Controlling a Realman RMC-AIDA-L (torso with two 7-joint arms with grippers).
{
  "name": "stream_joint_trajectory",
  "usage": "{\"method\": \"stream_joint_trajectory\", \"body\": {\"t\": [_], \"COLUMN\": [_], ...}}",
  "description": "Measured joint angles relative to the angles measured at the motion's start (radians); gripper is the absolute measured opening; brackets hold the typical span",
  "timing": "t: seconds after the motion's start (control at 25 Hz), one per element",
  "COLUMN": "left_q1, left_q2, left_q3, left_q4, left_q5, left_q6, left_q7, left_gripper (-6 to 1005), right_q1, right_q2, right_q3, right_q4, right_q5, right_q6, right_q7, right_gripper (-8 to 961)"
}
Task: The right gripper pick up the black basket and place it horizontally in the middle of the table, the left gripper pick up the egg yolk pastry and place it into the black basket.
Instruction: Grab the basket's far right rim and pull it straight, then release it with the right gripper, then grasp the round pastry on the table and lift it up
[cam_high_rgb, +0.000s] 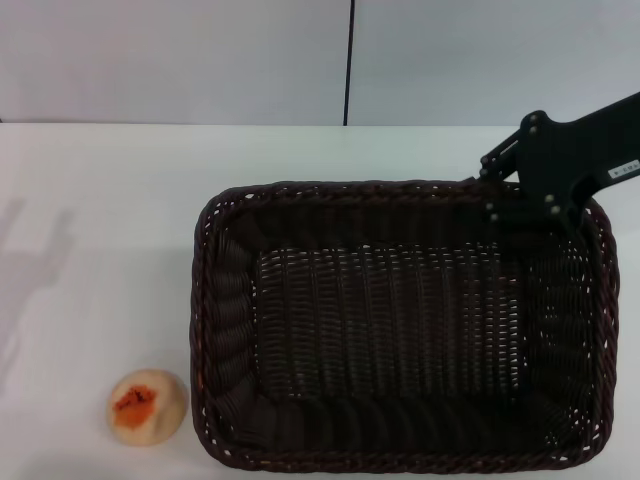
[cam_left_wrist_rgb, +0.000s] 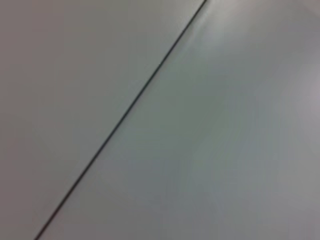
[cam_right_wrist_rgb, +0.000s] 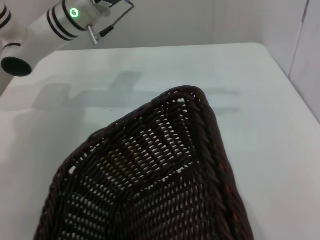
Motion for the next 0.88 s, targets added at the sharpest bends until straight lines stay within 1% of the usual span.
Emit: {"method": "stream_joint_trajectory", "body": {"t": [0.04, 0.2, 0.24, 0.28, 0.32, 0.36, 0.4, 0.44, 0.48, 0.52, 0.56, 0.6, 0.64, 0.68, 0.72, 0.76, 0.8, 0.84, 0.88], "left_q1": [-0.001, 0.0, 0.003, 0.003, 0.006, 0.007, 0.009, 0.012, 0.012, 0.013, 0.013, 0.013, 0.013, 0.013, 0.013, 0.013, 0.012, 0.011, 0.011], "left_q2": [-0.001, -0.002, -0.002, -0.002, -0.002, -0.002, -0.002, -0.002, -0.002, -0.002, 0.0, 0.0, 0.002, 0.002, 0.003, 0.003, 0.004, 0.005, 0.005], "left_q3": [0.015, 0.033, 0.042, 0.042, 0.046, 0.049, 0.053, 0.065, 0.065, 0.075, 0.097, 0.097, 0.124, 0.124, 0.142, 0.156, 0.173, 0.19, 0.23], "left_q4": [0.0, 0.0, 0.0, 0.0, 0.0, 0.0, 0.0, 0.0, 0.0, 0.001, 0.008, 0.008, 0.019, 0.019, 0.031, 0.041, 0.056, 0.07, 0.101], "left_q5": [0.0, 0.0, 0.0, 0.0, 0.0, 0.0, 0.0, 0.0, 0.0, 0.0, 0.0, 0.0, 0.0, 0.0, 0.0, 0.0, 0.0, 0.0, 0.0], "left_q6": [0.0, 0.0, 0.0, 0.0, 0.0, 0.0, 0.0, 0.0, 0.0, 0.0, 0.0, 0.0, -0.002, -0.002, -0.003, -0.003, -0.004, -0.003, -0.002], "left_q7": [0.0, 0.0, 0.0, 0.0, 0.0, 0.0, 0.0, 0.001, 0.001, 0.002, 0.007, 0.007, 0.011, 0.011, 0.011, 0.011, 0.01, 0.009, 0.007], "left_gripper": [811, 811, 811, 811, 811, 811, 811, 811, 811, 811, 811, 811, 810, 810, 810, 810, 810, 810, 810], "right_q1": [0.0, 0.007, 0.016, 0.016, 0.024, 0.024, 0.027, 0.031, 0.031, 0.031, 0.025, 0.025, 0.01, 0.01, -0.018, -0.018, -0.04, -0.106, -0.106], "right_q2": [0.003, 0.007, 0.013, 0.013, 0.023, 0.023, 0.032, 0.047, 0.047, 0.054, 0.061, 0.061, 0.062, 0.062, 0.065, 0.065, 0.07, 0.087, 0.087], "right_q3": [-0.001, -0.005, -0.004, -0.004, -0.001, -0.001, 0.002, 0.005, 0.005, 0.005, 0.008, 0.008, 0.016, 0.016, 0.024, 0.024, 0.031, 0.049, 0.049], "right_q4": [-0.006, -0.013, -0.025, -0.025, -0.048, -0.048, -0.065, -0.109, -0.109, -0.133, -0.168, -0.168, -0.187, -0.187, -0.192, -0.192, -0.191, -0.182, -0.182], "right_q5": [0.0, 0.0, 0.006, 0.006, 0.008, 0.008, 0.012, 0.027, 0.027, 0.043, 0.093, 0.093, 0.169, 0.169, 0.248, 0.248, 0.301, 0.413, 0.413], "right_q6": [0.013, 0.037, 0.049, 0.049, 0.057, 0.057, 0.064, 0.089, 0.089, 0.105, 0.128, 0.128, 0.142, 0.142, 0.153, 0.153, 0.162, 0.185, 0.185], "right_q7": [-0.003, -0.015, -0.041, -0.041, -0.06, -0.06, -0.071, -0.088, -0.088, -0.096, -0.115, -0.115, -0.126, -0.126, -0.134, -0.134, -0.147, -0.192, -0.192], "right_gripper": [204, 272, 289, 306, 323, 340, 357, 374, 391, 408, 408, 408, 408, 408, 408, 408, 408, 408, 408]}}
